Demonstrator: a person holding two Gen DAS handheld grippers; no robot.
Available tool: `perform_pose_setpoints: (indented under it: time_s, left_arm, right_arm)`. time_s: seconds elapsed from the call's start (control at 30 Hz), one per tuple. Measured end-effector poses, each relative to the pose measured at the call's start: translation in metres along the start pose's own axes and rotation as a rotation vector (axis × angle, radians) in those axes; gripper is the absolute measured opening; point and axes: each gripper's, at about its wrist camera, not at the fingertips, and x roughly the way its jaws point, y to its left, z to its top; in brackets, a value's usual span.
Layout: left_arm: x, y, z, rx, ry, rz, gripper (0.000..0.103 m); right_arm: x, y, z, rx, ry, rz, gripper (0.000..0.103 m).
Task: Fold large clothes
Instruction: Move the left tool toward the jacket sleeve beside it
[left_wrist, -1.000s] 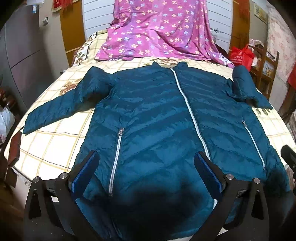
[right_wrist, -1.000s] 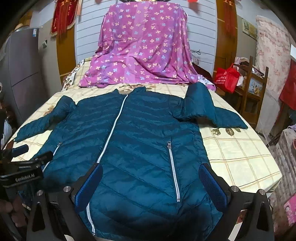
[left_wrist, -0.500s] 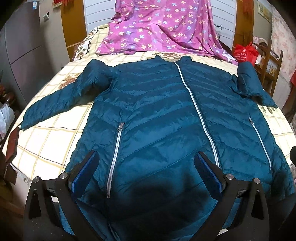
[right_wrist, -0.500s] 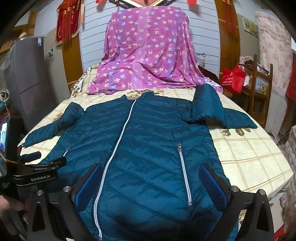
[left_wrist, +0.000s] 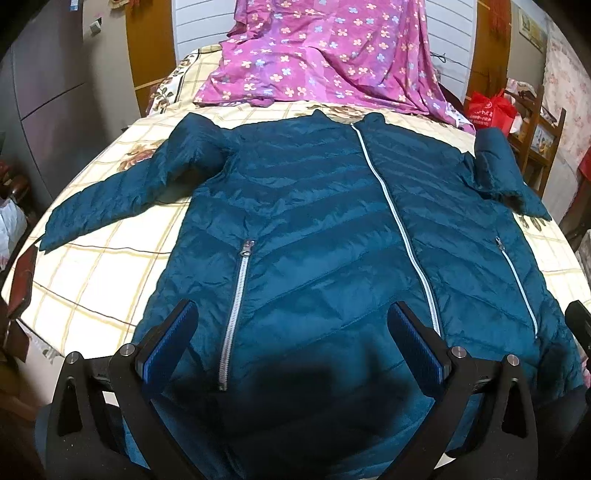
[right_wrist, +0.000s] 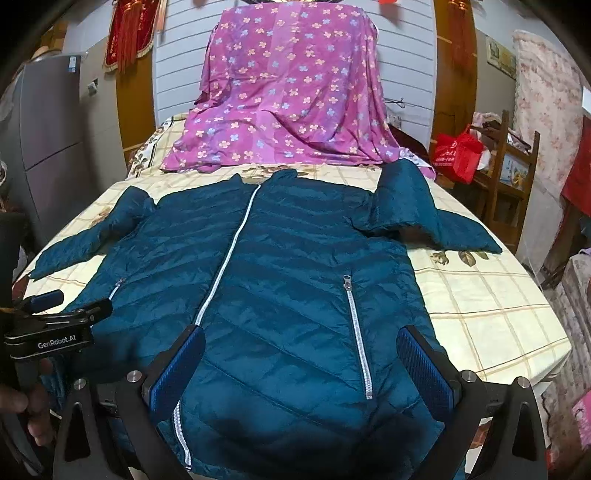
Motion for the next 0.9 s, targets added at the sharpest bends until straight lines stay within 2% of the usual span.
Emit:
perform_pose_setpoints:
  time_s: [0.23,0.5,0.9]
  left_arm:
    - [-0.002,0.005,0.011,0.004,-0.018,0.018,0.103]
    - [-0.001,0.008,0.034,-0.001,-0.052,0.028,0.103]
    - [0.02,0.012,0.071,-0.012,-0.071,0.055,0.103]
  right_arm:
    - [0.001,0.0,0.01,-0.012,-0.009,0.006,0.103]
    - [-0.001,-0.013,0.029,-0.028,-0.049,-0.025,0.103]
    - [0.015,-0.036,0.053,-0.047,-0.085,-0.06,0.103]
